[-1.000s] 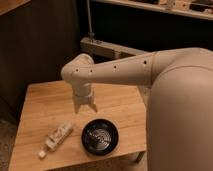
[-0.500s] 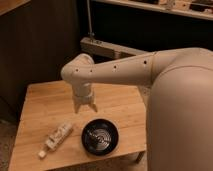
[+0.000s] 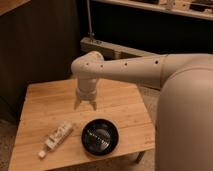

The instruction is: Place the bottle in the ceramic bowl

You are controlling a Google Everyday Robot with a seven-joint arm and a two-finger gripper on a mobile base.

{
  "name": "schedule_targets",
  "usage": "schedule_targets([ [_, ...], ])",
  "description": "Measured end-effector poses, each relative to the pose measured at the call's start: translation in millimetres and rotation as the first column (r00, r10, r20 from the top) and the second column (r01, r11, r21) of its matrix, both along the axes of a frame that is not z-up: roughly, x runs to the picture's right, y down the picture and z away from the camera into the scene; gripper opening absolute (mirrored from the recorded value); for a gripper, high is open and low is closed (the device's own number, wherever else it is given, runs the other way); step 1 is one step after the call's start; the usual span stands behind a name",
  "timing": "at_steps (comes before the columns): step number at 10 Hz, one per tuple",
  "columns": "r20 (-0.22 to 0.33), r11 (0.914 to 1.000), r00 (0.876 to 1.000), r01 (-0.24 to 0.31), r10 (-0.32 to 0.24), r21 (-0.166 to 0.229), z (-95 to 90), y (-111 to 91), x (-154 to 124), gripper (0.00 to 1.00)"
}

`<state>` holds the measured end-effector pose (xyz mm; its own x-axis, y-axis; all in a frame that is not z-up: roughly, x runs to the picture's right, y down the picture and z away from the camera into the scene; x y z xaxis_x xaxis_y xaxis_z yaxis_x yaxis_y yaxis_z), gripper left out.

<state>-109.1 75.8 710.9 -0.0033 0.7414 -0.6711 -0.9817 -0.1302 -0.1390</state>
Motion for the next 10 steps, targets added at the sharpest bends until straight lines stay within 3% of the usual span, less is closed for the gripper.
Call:
schedule_targets([
  [1,-0.023,0.9997,0.999,-0.024,0.024,-0.001,0.9,-3.5,-2.8,0.65],
  [2,-0.078,0.9981,0.995,-0.062,0.061,-0.009,1.3,-6.0,-4.7,0.65],
  [4,-0.223,0.9902,0.966,-0.138,0.129,-0.025,5.5,-10.1,-9.8,0.65],
  [6,-0.288,0.9847,0.944,-0.172,0.158,-0.024,7.6,-12.6,-9.8,0.65],
  [10,-0.297,0.9837,0.941,-0.178,0.162,-0.026,7.7,-12.9,-10.6,0.65],
])
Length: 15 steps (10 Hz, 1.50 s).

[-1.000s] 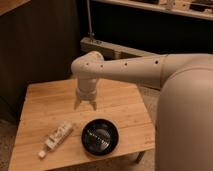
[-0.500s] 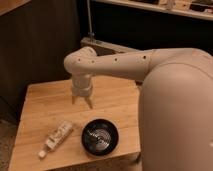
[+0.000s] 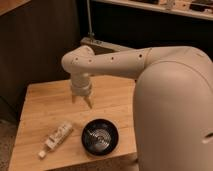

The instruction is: Place the bottle in the ceramic bowl

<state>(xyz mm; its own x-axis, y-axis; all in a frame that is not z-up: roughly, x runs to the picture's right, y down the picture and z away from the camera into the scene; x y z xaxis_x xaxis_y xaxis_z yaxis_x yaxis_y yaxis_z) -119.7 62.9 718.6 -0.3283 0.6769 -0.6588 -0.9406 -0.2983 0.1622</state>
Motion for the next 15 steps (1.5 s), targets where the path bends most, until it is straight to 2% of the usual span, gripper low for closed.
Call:
schedule_targets([
  [1,0.010,0.9999,1.000,-0.007,0.007,-0.014,0.6,1,0,0.65],
  [4,0.068,0.9925,0.996,-0.057,0.065,-0.108,15.9,3,6,0.65],
  [6,0.094,0.9890,0.993,-0.061,0.074,-0.135,17.9,5,4,0.65],
  [10,0.175,0.9752,0.978,-0.071,0.109,-0.210,22.7,19,1,0.65],
  [15,0.234,0.9616,0.964,-0.061,0.126,-0.267,20.4,37,-15,0.65],
])
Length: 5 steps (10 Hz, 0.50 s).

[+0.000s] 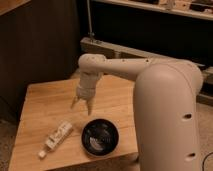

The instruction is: Place the bottle in the ceramic bowl

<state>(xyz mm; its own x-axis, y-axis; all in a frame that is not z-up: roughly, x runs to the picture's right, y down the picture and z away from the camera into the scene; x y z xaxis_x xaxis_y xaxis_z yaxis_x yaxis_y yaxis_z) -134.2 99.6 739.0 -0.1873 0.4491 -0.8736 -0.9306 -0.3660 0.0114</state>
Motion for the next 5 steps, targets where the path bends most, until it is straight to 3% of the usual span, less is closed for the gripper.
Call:
schedule_targets([
  [5,0.035,0.9992,0.999,0.024,-0.023,-0.030,4.7,17,-26,0.65],
])
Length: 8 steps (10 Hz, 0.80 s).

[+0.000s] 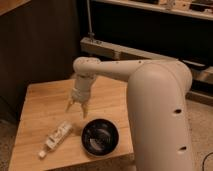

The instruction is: Place the bottle in the ceramic bowl

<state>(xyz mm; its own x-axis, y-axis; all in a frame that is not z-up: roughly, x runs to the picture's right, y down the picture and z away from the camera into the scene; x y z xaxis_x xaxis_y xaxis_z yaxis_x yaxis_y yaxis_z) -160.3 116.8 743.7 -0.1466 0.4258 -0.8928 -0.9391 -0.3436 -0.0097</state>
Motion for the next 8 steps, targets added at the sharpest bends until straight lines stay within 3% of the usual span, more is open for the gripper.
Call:
schedule_targets([
  [8,0.020,0.9995,1.000,-0.015,0.015,-0.029,26.5,18,-22,0.65],
])
